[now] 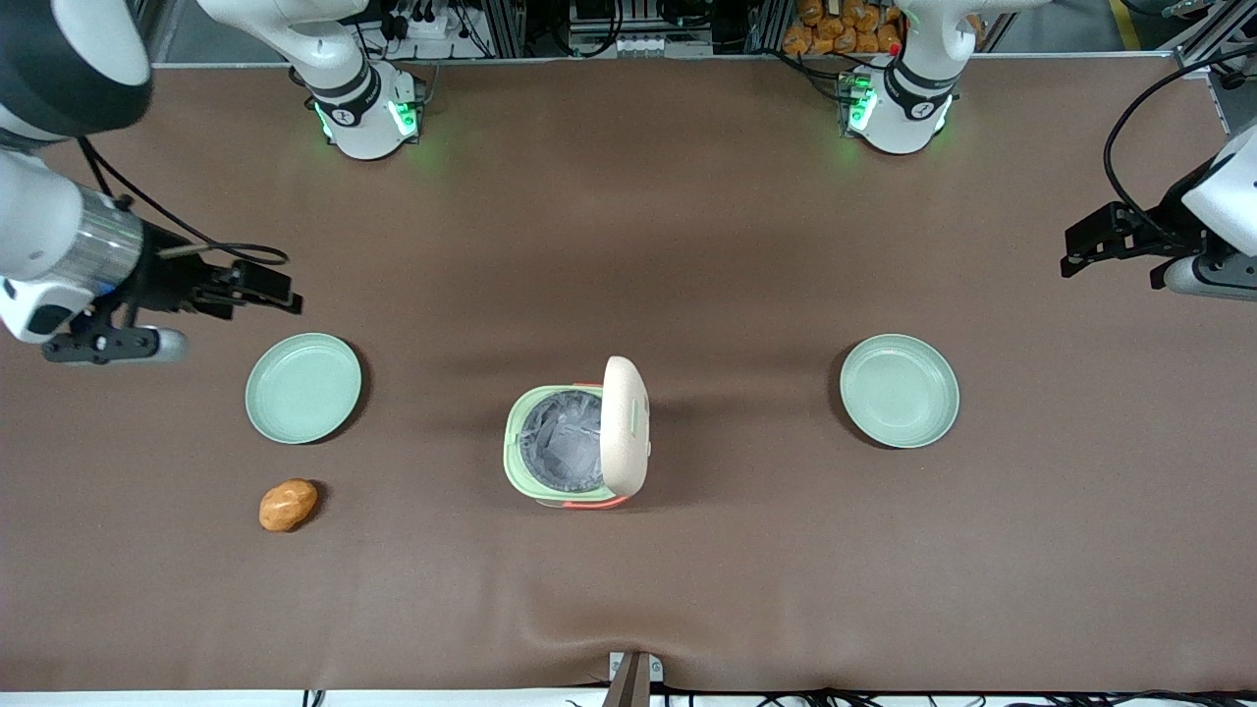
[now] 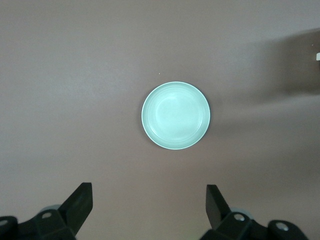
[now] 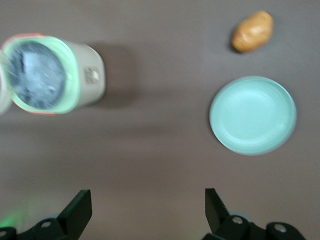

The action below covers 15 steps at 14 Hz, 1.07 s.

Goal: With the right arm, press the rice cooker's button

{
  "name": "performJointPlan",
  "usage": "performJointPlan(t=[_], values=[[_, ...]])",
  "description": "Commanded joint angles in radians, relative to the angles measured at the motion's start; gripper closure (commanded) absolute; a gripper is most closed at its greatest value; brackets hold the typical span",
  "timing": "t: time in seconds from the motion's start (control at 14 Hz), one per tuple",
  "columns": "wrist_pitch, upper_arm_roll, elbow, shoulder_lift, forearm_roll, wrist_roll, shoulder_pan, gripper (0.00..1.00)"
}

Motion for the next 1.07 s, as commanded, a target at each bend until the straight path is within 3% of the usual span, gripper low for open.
performJointPlan(t=[0.0,0.14,0.71,1.0], values=[[-0.037,0.024,-0.037,-0.063,-0.099,-0.033,-0.047,0.0],[-0.024,0.018,-0.042,-0.065,-0.136,-0.097,-0.076,0.0],[0.081,0.01,-0.108,-0.077,-0.239,-0.099,-0.11,0.0],[0.078,-0.016,-0.108,-0.085,-0.24,-0.129,-0.116,0.0]])
